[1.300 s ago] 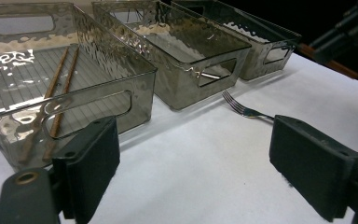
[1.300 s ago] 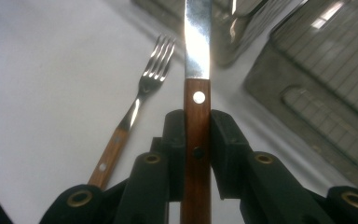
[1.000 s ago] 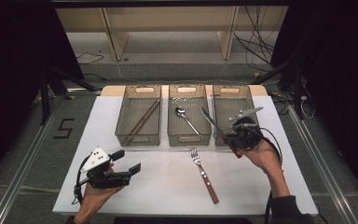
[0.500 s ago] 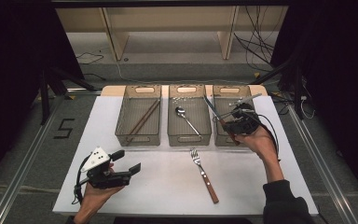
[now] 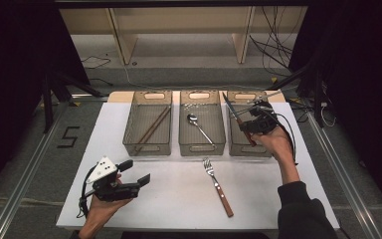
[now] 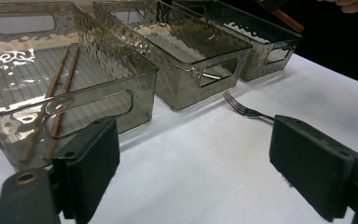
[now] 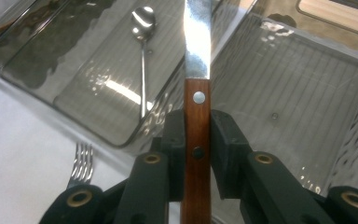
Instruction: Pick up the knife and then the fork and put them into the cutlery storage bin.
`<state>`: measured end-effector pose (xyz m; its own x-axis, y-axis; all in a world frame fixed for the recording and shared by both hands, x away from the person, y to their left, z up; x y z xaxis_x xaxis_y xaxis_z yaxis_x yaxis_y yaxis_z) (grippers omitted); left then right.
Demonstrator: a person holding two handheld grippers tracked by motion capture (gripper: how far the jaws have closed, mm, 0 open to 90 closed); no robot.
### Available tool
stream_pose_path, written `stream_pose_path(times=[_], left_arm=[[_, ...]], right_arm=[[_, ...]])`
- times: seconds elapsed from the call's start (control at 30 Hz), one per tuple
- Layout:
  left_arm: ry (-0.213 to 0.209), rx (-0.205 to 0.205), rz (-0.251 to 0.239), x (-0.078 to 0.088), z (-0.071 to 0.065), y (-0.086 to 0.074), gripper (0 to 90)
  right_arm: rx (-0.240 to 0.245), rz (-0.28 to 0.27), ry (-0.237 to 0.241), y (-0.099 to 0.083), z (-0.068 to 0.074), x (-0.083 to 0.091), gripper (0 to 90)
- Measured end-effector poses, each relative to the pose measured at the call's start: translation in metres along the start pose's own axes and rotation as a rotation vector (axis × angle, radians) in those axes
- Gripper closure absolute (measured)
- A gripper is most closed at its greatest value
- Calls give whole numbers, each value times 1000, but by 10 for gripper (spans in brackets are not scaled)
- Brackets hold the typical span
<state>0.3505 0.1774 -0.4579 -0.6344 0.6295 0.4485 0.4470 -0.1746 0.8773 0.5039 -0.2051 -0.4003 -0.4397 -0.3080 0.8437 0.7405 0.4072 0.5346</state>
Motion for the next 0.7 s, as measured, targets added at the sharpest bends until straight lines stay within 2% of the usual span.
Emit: stream_pose_path(times=[0.3,0.7], left_arm=[[-1,0,-1,0,0,0,158],[-1,-1,-3,0,0,0,158]], right_arm=[[-54,0,-26,8,-13,-7,773],[-115,8,-44,10,-24,-17,773]])
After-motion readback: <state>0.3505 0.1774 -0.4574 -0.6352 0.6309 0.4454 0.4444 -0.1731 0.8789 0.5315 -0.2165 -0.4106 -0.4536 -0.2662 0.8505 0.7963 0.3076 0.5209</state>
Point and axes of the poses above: each handheld gripper's, and its own axes: x roughly backward along the jaws, y roughly out of its top, z roughly to its left, the point moved 5 cm from there along -x, roughly forward along the jaws, and after that the axes turned 6 degrees about z, right-handed, at the moved point
